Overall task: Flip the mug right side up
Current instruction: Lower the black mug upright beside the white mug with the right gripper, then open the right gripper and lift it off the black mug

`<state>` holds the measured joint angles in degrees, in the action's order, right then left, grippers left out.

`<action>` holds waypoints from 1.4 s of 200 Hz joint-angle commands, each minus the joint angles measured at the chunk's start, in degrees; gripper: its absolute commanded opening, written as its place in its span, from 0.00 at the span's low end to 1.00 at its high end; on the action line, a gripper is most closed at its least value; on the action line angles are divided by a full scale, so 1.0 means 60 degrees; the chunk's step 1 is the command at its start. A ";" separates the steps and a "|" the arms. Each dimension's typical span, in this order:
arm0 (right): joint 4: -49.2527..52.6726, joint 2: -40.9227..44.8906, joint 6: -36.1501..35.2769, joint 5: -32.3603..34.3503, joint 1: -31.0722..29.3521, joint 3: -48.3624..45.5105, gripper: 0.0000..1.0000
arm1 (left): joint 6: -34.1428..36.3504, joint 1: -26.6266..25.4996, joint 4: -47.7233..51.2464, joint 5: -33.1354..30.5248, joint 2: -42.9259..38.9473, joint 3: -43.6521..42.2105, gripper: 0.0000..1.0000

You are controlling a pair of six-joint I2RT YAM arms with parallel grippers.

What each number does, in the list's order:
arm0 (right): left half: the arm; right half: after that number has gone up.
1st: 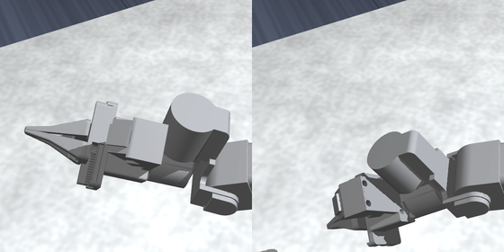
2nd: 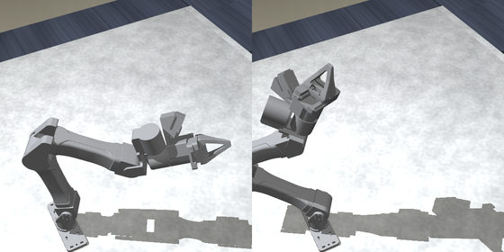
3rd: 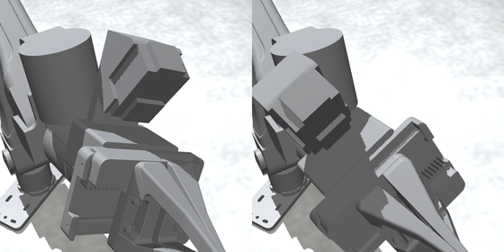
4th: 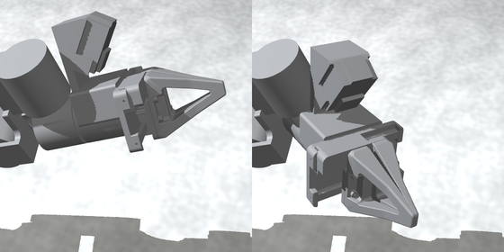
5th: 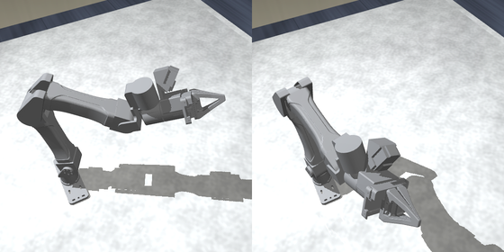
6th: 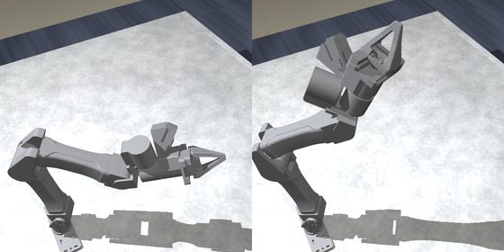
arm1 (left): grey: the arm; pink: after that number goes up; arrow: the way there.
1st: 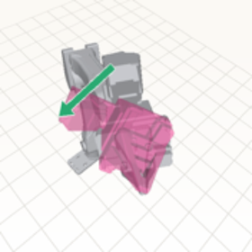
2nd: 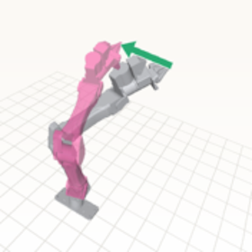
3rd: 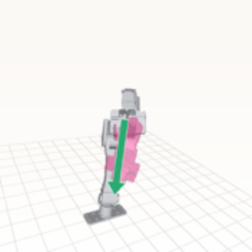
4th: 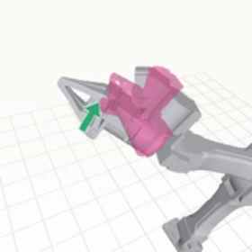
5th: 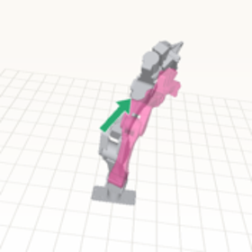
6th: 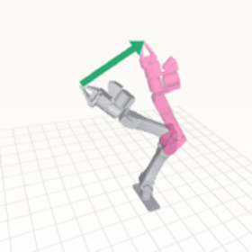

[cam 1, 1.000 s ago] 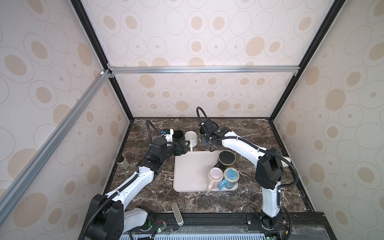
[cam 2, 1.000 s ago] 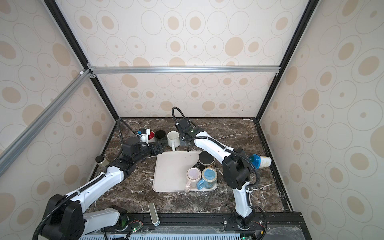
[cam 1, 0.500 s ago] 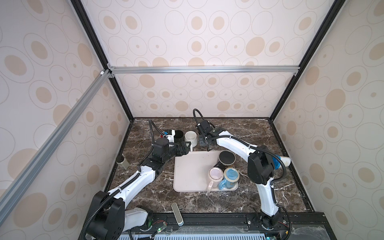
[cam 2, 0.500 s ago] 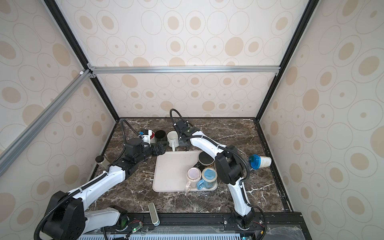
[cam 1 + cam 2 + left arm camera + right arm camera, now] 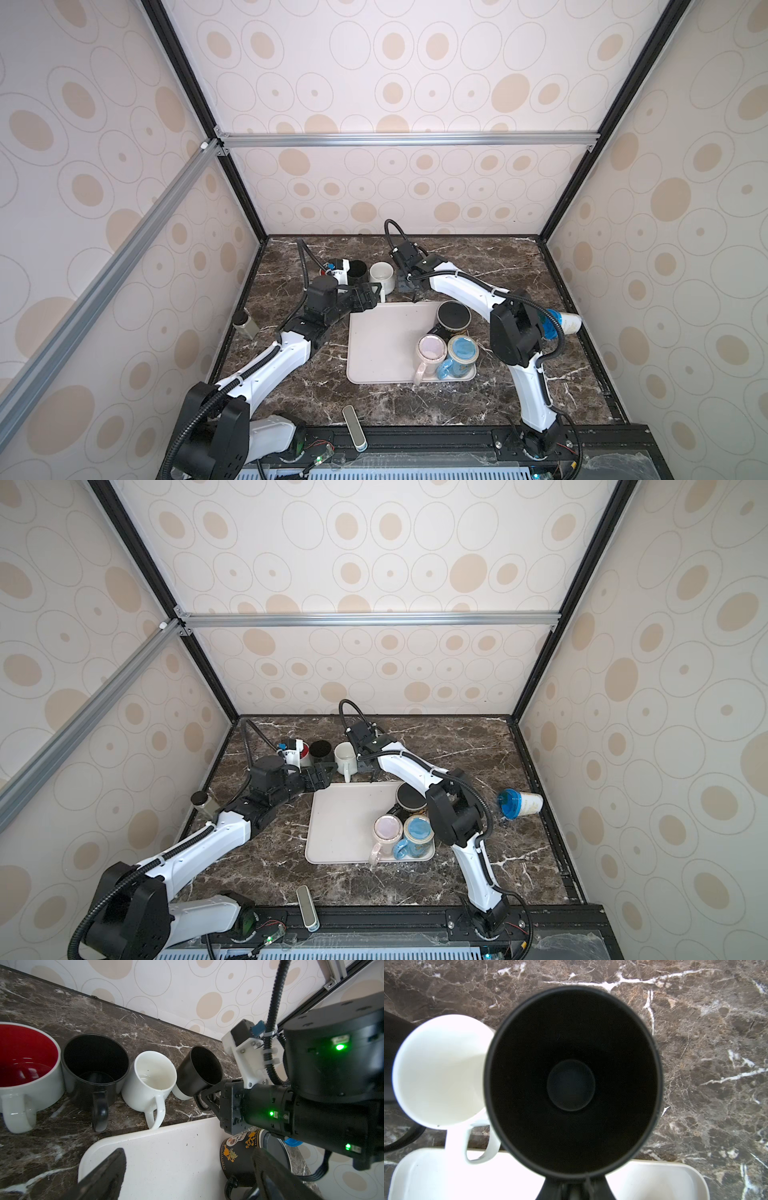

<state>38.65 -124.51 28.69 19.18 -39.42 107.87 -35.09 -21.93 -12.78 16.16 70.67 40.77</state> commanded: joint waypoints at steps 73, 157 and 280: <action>-0.0216 -0.0284 0.0462 0.0074 0.0007 0.0375 0.00 | -0.0010 -0.0078 0.0148 -0.0028 0.0076 0.0368 0.96; -0.0233 -0.0473 0.0645 0.0177 -0.0055 0.0300 0.00 | 0.0004 -0.0088 0.0105 -0.0070 0.0079 0.0265 0.96; -0.0253 -0.0562 0.0656 -0.0123 -0.0137 0.0316 0.02 | -0.0080 -0.0146 0.0078 -0.0190 0.0057 0.0153 0.96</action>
<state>38.20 -127.02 31.77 18.24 -39.64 107.90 -35.11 -22.35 -11.90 15.86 70.85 40.77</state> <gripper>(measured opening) 0.160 0.962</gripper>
